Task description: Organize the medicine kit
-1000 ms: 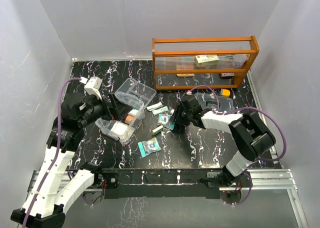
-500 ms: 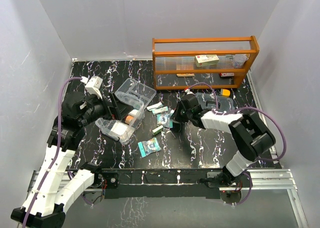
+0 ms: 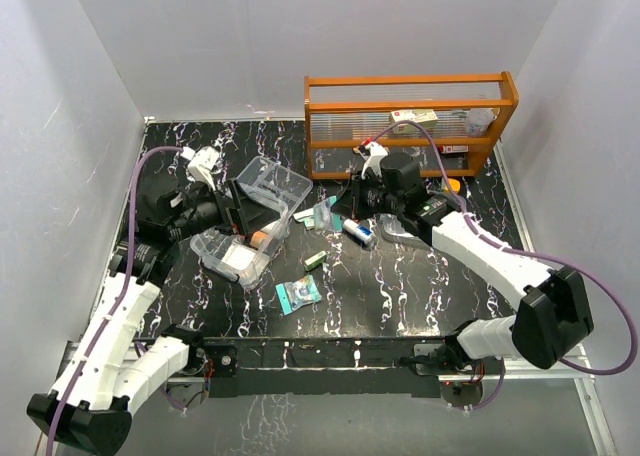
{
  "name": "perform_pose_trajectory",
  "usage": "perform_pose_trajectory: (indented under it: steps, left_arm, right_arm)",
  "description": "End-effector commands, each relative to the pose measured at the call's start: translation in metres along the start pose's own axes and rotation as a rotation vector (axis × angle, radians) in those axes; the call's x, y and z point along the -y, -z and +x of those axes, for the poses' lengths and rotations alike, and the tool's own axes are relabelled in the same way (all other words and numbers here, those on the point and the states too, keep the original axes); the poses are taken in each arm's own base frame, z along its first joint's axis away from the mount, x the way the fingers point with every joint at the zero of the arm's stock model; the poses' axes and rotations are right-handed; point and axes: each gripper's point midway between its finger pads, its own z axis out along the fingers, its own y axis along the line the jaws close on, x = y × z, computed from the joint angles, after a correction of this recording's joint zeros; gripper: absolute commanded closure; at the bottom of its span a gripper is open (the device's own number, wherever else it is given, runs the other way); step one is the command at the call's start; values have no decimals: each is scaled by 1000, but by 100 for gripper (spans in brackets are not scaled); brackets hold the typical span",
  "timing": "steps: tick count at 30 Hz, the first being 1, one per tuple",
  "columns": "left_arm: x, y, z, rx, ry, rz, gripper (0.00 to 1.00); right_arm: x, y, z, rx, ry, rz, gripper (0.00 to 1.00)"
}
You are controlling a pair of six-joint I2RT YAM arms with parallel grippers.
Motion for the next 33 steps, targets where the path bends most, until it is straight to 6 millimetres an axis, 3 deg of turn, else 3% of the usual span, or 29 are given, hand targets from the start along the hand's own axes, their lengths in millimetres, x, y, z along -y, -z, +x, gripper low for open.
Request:
perform_pose_trajectory:
  steps: [1, 8, 14, 19, 21, 26, 29, 33]
  left_arm:
    - [25, -5, -3, -15, -44, 172, 5]
    - [24, -20, -1, 18, 215, 245, 9]
    - [28, -19, 0, 60, 233, 289, 4]
    - [56, -13, 0, 28, 311, 453, 4]
    - [69, -8, -8, 73, 325, 530, 4]
    - [79, -11, -18, 112, 339, 564, 4]
    - [94, -5, -26, 143, 351, 637, 5]
    - [117, 11, -36, 168, 341, 737, 12]
  right_arm:
    - [-43, 32, -1, -97, 140, -170, 100]
    - [-105, 66, -21, -98, 71, -406, 100]
    - [-151, 97, -39, -84, 88, -625, 100]
    - [-183, 116, -69, -10, 54, -737, 100]
    - [-193, 119, -84, 7, 24, -764, 100]
    - [-216, 126, -108, 53, -20, -818, 100]
    - [-228, 132, -112, 53, -52, -871, 100]
    - [-229, 128, -109, 36, -76, -865, 100]
